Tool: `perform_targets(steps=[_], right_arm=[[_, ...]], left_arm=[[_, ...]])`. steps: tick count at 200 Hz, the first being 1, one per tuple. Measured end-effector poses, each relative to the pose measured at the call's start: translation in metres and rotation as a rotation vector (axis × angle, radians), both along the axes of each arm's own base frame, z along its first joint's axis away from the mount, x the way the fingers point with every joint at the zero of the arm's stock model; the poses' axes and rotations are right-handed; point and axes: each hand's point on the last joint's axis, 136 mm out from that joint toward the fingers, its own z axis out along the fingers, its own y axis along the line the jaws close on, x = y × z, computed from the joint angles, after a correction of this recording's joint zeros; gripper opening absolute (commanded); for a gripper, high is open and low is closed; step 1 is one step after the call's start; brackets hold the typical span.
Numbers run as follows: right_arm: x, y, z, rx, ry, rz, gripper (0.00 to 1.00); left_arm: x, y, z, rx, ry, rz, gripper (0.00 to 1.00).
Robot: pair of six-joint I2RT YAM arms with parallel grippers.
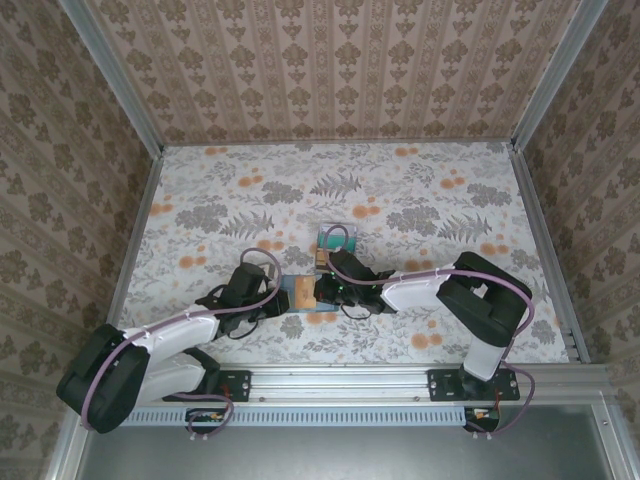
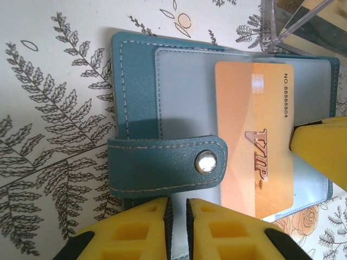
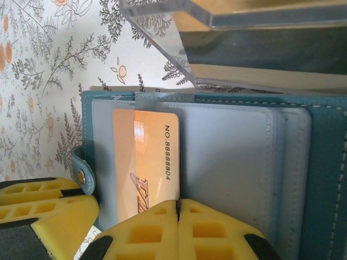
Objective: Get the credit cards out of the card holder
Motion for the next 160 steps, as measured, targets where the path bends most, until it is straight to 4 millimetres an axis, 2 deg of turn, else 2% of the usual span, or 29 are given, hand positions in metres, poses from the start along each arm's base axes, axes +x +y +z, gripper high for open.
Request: perform_targets(steps=[21, 76, 93, 118, 160], right_arm=[[0.000, 0.002, 0.002, 0.008, -0.005, 0.006, 0.18], [-0.001, 0.008, -0.002, 0.031, 0.004, 0.028, 0.19], [-0.001, 0.011, -0.001, 0.039, 0.003, 0.034, 0.14], [0.000, 0.011, -0.001, 0.044, 0.004, 0.031, 0.00], [0.002, 0.007, 0.000, 0.047, 0.002, 0.021, 0.00]], left_arm=[[-0.001, 0.001, -0.001, 0.006, 0.006, 0.005, 0.05], [-0.001, 0.001, -0.002, 0.007, 0.007, 0.004, 0.05], [-0.001, 0.001, -0.002, 0.007, 0.007, 0.004, 0.05], [-0.001, 0.001, -0.002, 0.007, 0.007, 0.004, 0.05], [-0.001, 0.002, -0.002, 0.007, 0.007, 0.004, 0.05]])
